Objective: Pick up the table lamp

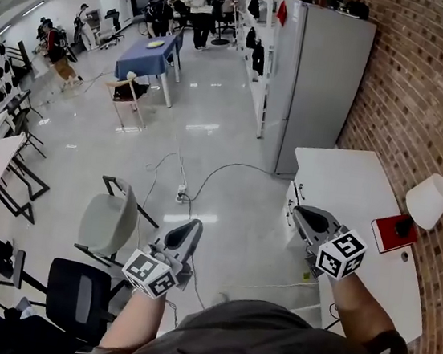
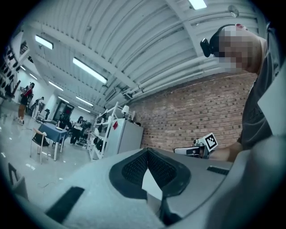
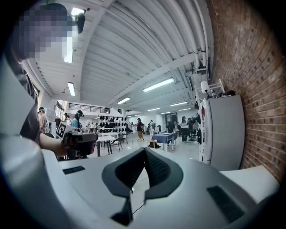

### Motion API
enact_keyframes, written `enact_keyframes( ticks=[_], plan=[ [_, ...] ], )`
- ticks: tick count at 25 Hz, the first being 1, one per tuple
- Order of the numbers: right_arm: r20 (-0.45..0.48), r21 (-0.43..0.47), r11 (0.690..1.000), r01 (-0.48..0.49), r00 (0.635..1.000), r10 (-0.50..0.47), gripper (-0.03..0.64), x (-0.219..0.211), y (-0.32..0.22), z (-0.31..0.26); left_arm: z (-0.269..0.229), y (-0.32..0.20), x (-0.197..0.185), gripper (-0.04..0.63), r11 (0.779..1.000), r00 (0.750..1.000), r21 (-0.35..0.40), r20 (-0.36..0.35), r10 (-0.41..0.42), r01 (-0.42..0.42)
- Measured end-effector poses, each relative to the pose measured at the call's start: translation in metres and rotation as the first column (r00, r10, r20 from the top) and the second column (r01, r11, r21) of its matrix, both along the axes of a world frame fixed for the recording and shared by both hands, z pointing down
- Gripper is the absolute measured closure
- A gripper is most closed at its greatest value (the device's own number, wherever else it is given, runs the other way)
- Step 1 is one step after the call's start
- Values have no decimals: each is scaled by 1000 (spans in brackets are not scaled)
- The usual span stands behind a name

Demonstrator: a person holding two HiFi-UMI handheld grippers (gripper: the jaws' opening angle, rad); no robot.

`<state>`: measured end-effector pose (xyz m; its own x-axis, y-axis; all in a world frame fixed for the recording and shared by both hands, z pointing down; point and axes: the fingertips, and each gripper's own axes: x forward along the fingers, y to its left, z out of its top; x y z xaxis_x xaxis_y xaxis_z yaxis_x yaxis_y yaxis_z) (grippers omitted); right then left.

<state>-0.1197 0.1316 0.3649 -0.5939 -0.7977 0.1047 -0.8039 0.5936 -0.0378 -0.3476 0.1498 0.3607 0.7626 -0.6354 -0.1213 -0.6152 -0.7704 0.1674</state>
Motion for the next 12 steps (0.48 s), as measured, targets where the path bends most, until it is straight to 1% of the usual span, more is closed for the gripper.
enact_keyframes(
  ticks=[6, 9, 12],
  plan=[
    [5, 10, 999, -40, 999, 40, 621, -37, -96, -8, -7, -106, -46, 591, 999, 999, 19, 20, 27, -27],
    [9, 5, 999, -49, 999, 49, 621, -50, -129, -9, -10, -140, -59, 591, 999, 999, 23, 26, 34, -35],
    [9, -3, 999, -47, 999, 47, 621, -56, -157, -8, -10, -168, -63, 591, 999, 999, 11, 21, 33, -33]
  ],
)
